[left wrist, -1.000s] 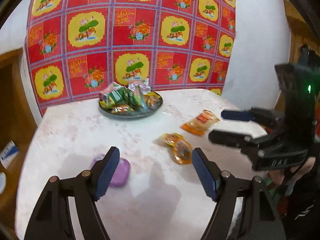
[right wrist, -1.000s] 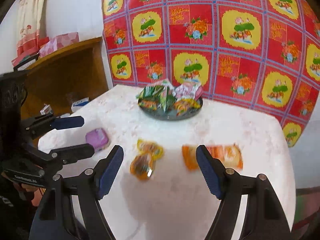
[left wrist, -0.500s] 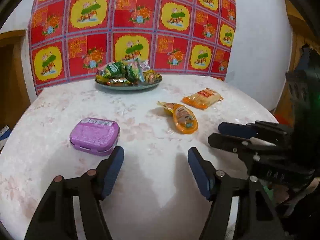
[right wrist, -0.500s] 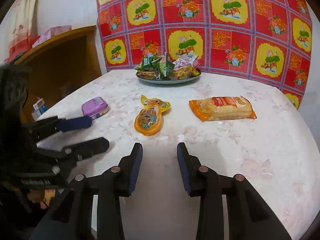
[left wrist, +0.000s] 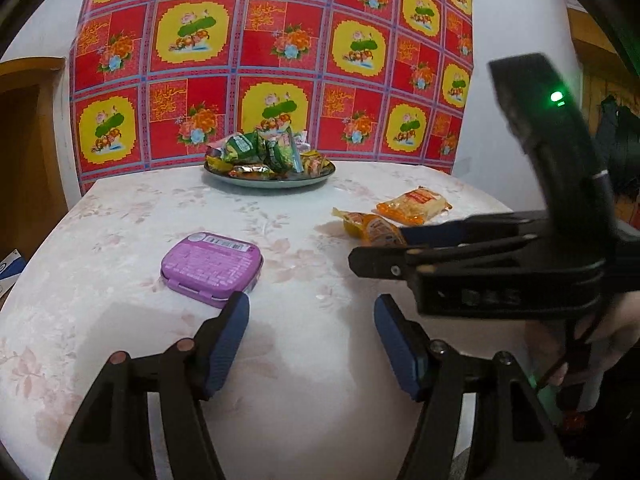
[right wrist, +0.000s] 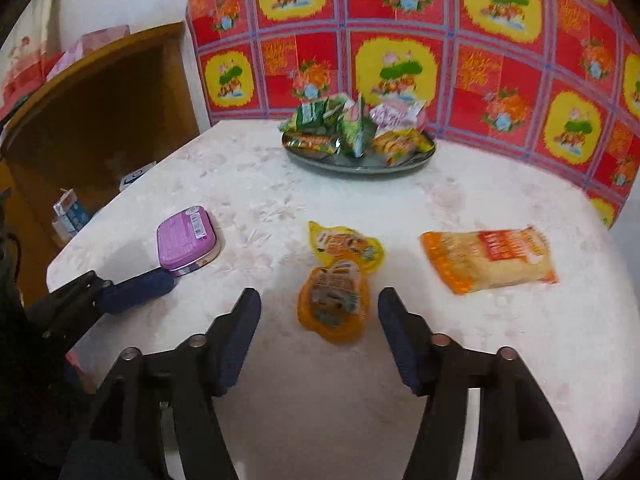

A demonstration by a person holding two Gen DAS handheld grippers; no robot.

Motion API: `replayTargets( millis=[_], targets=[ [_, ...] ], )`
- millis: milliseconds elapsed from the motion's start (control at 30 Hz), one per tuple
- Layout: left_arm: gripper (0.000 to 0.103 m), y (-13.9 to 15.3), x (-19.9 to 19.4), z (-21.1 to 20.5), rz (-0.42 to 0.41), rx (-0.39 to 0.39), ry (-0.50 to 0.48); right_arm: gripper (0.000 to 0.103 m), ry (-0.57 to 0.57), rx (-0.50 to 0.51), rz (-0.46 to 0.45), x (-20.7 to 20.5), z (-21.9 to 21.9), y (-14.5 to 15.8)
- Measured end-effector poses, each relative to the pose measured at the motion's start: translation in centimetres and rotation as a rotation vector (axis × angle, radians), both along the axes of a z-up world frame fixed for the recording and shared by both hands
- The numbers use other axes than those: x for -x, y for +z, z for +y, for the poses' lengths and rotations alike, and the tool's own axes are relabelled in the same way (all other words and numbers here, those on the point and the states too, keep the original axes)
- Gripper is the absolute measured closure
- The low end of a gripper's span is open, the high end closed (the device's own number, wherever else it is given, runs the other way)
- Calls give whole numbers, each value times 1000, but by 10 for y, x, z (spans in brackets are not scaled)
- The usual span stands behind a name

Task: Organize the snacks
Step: 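Grasp the yellow jelly cup with the left gripper while the right grasps the orange jelly cup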

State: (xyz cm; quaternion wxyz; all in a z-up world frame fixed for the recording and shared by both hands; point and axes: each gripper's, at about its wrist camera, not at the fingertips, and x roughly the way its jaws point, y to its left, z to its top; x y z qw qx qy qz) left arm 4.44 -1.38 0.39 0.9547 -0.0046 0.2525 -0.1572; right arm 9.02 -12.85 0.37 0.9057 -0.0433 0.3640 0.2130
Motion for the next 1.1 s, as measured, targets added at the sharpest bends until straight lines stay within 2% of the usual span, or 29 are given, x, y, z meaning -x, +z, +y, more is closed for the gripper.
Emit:
replayTargets(
  millis=[33,133,267,333,433,500,600,700,867,933,1033,1067,1100],
  targets=[
    [34,0,0,0,1,0,0,77,-3,4,0,-2,1,-2],
    [34,3,-2,0,27,8,13,79,-22,0,-14,-2,-7,-3],
    [34,17,-5,4,98,156,-37,79,-57,-38,-32,4,-34,1],
    [34,29,-4,-5,87,173,-60,79,-82,-54,-37,5,-47,2],
    [34,46,-1,-29,34,92,-108,79,-118,-57,-39,5,-63,2],
    [34,55,-9,-49,40,31,-150,79,-126,-74,-33,4,-71,0],
    [34,62,-28,-67,51,-15,-185,79,-145,-97,-14,1,-82,-5],
    [34,57,-66,-70,125,-47,-149,79,-140,-142,-6,1,-92,-8],
    [34,37,-118,-59,302,38,-96,79,-132,-169,-3,0,-101,-8],
    [34,32,-126,-62,321,32,-102,79,-132,-170,-6,-1,-101,-9],
    [35,27,-130,-75,327,-62,-105,79,-130,-171,-10,-2,-101,-9],
    [38,27,-129,-77,318,-76,-106,79,-129,-169,-10,-2,-101,-10],
    [49,27,-127,-80,314,-81,-127,79,-128,-167,-12,-2,-101,-10]
  ],
)
